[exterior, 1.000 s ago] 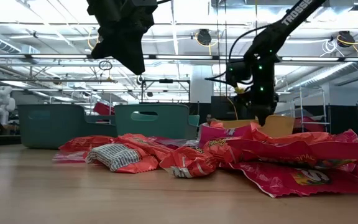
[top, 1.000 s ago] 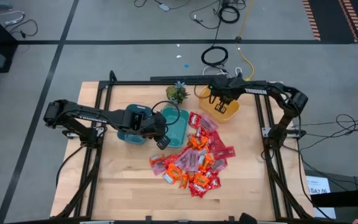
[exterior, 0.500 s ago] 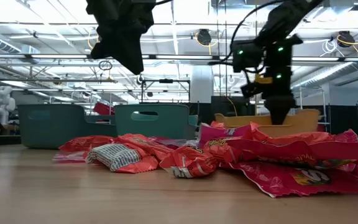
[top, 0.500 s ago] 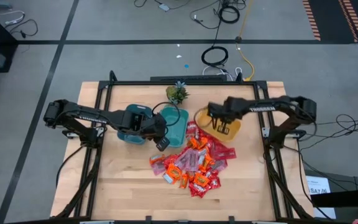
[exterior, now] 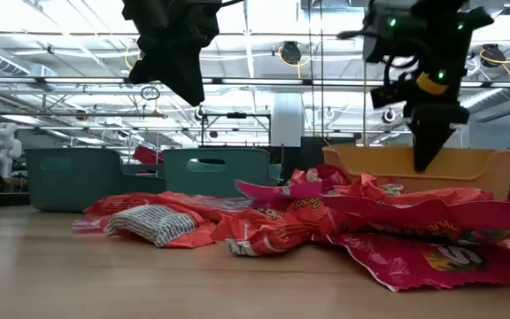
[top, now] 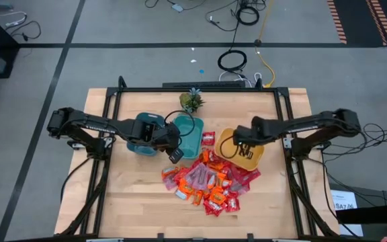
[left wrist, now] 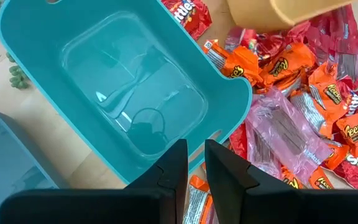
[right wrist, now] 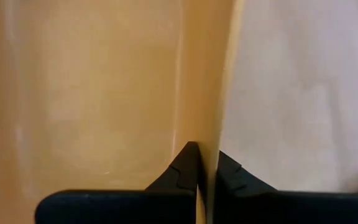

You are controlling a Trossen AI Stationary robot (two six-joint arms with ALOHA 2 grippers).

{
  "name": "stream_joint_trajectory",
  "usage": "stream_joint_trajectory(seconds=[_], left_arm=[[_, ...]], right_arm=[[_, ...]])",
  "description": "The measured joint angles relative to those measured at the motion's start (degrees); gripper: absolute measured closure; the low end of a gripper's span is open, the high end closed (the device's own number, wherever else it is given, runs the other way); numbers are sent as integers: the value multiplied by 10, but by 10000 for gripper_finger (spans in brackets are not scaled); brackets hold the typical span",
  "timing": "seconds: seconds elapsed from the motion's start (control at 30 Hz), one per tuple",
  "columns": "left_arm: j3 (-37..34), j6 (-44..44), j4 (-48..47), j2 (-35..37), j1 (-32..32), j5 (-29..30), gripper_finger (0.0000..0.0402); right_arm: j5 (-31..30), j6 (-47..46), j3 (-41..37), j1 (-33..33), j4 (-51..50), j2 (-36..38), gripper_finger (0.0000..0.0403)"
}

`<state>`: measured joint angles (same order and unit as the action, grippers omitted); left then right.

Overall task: Sort candy
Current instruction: Move the yellow bin from the middle right to the top right of the table

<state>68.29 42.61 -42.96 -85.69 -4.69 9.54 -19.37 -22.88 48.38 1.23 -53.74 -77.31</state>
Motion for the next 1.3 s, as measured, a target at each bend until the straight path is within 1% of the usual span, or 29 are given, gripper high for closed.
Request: stream_joint_trajectory(seconds=[0.1,0.2,0.33,0.5,0.6,0.77,0.87,1.0,1.3], left_arm=[[0,0,0,0,0,0,336],[0,4,0,0,0,0,336],[0,1,0,0,3,0,336],[0,-14,0,0,3,1,336],[0,-14,0,0,3,1,336],[0,-14,0,0,3,2,336],[0,-14,0,0,3,4,336],[0,-14,0,0,3,4,336],[0,-13,0,0,3,14,336]], right_arm=[[-32,-2,0,22,-8,43,402],[-56,19,0,62,-29,77,402],[-56,82,1,133,-32,96,402],[-1,166,1,221,-21,83,402],[22,206,0,268,-18,69,402],[76,263,-31,330,36,55,402],[76,287,-44,354,61,45,403],[74,298,-45,366,66,41,395],[75,299,-45,366,71,62,331]])
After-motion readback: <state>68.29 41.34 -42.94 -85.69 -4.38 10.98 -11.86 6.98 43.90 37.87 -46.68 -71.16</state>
